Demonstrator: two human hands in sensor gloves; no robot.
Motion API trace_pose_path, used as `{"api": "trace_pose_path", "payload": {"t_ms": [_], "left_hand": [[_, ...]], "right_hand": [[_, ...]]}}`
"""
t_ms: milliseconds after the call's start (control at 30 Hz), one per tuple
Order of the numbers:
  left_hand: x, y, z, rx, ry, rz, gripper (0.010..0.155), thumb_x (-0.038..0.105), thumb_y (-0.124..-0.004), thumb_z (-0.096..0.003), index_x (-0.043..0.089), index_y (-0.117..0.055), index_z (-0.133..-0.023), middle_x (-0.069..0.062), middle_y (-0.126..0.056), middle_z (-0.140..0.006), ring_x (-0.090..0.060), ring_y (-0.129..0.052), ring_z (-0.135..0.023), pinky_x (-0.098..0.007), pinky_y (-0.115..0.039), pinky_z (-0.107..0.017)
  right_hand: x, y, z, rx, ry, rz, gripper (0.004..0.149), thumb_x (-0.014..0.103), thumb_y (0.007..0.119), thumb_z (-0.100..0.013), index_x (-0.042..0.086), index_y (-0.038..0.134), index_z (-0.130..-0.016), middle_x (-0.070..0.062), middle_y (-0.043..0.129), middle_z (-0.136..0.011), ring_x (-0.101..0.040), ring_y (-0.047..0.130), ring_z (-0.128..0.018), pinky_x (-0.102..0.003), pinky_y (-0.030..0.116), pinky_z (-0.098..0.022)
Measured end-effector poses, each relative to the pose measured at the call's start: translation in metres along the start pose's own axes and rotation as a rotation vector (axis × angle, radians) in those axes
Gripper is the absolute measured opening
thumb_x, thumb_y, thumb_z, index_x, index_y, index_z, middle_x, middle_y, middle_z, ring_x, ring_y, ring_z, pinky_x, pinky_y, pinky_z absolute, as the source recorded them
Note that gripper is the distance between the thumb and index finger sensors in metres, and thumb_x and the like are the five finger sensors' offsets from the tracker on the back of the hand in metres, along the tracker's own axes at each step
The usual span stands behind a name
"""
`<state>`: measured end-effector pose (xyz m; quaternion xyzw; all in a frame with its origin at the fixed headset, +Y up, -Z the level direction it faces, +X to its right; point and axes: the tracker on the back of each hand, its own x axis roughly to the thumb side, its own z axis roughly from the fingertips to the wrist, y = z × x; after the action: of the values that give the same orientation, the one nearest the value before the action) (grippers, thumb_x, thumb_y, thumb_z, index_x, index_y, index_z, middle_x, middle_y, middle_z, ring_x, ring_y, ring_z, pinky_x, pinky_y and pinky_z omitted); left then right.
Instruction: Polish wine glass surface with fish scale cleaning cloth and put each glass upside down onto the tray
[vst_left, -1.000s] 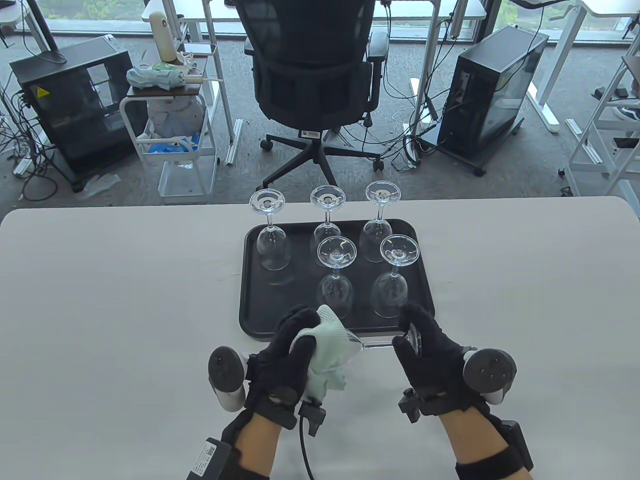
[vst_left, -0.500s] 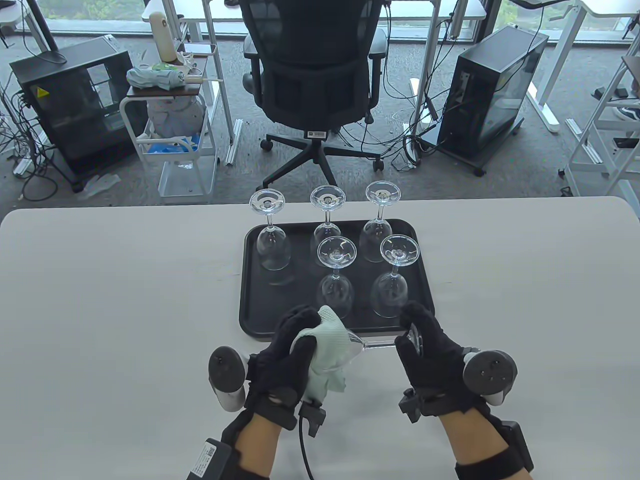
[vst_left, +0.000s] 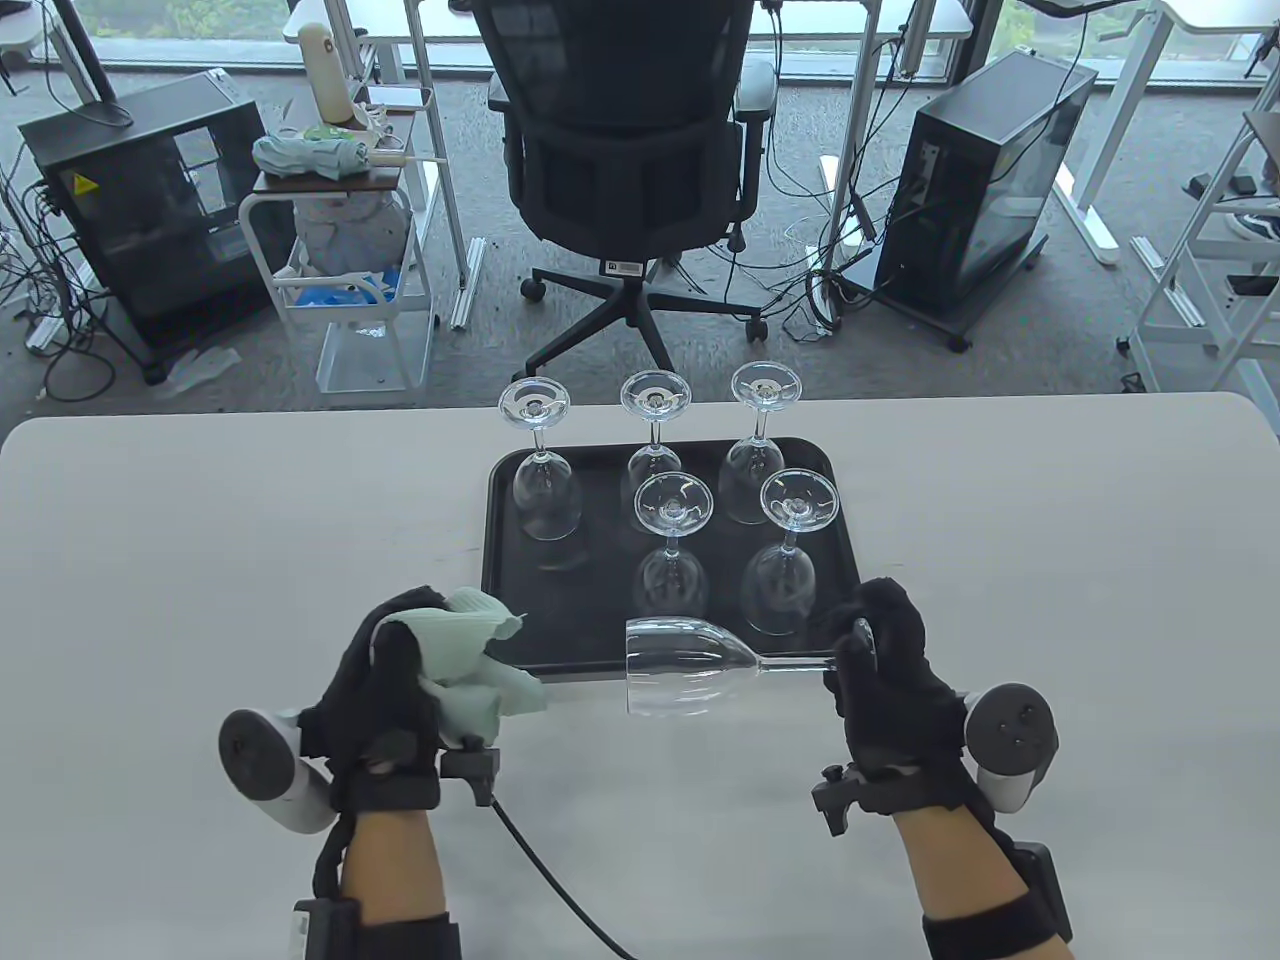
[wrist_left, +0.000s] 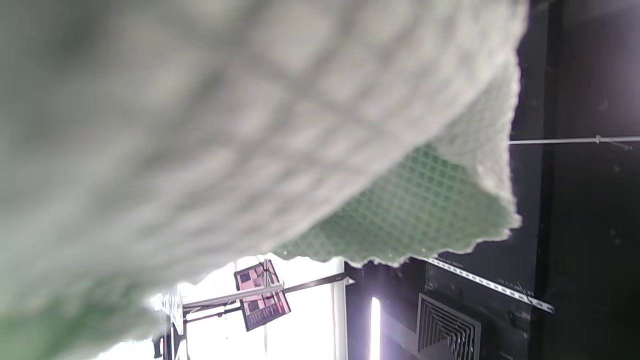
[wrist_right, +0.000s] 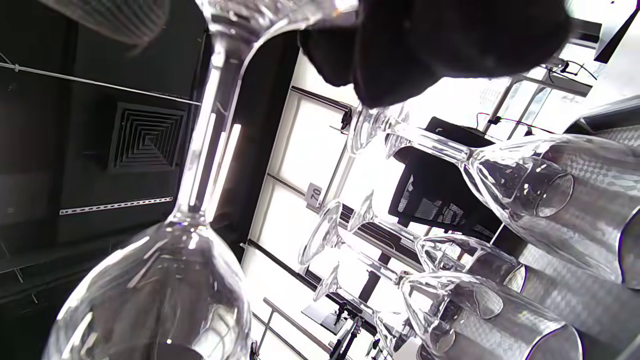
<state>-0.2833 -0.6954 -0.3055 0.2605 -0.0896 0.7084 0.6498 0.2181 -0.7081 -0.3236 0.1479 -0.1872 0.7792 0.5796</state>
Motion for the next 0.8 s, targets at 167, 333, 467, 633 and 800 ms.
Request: {"api": "trace_pose_path", "payload": {"t_ms": [167,333,467,633,800], "left_hand": [[-0.002,0.015,0.0,0.038,0.017,-0.005,0.048,0.05,-0.068,-0.0585,0.015,-0.084,-0.088,-0.011,-0.082,-0.095,-0.036,-0.085,-0.083,-0.058,-0.081,-0.059],[-0.005,0.013,-0.001,0.034,0.031,-0.001,0.048,0.05,-0.068,-0.0585,0.014,-0.085,-0.087,-0.012,-0.083,-0.094,-0.037,-0.086,-0.082,-0.058,-0.081,-0.058],[-0.004,0.013,-0.002,0.03,0.037,0.008,0.048,0.049,-0.068,-0.0585,0.014,-0.085,-0.087,-0.012,-0.083,-0.094,-0.037,-0.086,-0.082,-0.058,-0.082,-0.058],[-0.005,0.014,-0.002,0.038,0.044,0.01,0.048,0.05,-0.068,-0.0585,0.014,-0.085,-0.087,-0.012,-0.083,-0.094,-0.037,-0.086,-0.082,-0.058,-0.081,-0.058],[-0.005,0.012,-0.002,0.034,0.044,0.005,0.048,0.05,-0.068,-0.0587,0.015,-0.085,-0.087,-0.012,-0.083,-0.094,-0.036,-0.086,-0.082,-0.057,-0.082,-0.058]], "right_hand": [[0.006,0.004,0.002,0.0,-0.017,0.024,0.076,0.068,0.067,-0.053,0.031,0.028,-0.106,-0.019,0.067,-0.095,-0.034,0.089,-0.051,-0.038,0.087,-0.028],[0.064,0.04,0.003,-0.031,-0.221,0.316,0.078,0.069,0.07,-0.055,0.027,0.024,-0.102,-0.018,0.059,-0.098,-0.032,0.083,-0.06,-0.039,0.083,-0.036],[0.108,0.094,-0.014,0.049,-0.358,0.582,0.073,0.069,0.071,-0.055,0.026,0.032,-0.1,-0.019,0.056,-0.099,-0.032,0.081,-0.062,-0.039,0.082,-0.037],[0.136,0.18,-0.052,0.151,-0.347,0.963,0.072,0.07,0.073,-0.054,0.026,0.039,-0.098,-0.018,0.055,-0.1,-0.032,0.081,-0.064,-0.038,0.082,-0.038],[0.131,0.236,-0.076,0.228,-0.256,1.119,0.07,0.068,0.075,-0.053,0.025,0.042,-0.098,-0.019,0.056,-0.1,-0.034,0.08,-0.066,-0.039,0.082,-0.04]]}}
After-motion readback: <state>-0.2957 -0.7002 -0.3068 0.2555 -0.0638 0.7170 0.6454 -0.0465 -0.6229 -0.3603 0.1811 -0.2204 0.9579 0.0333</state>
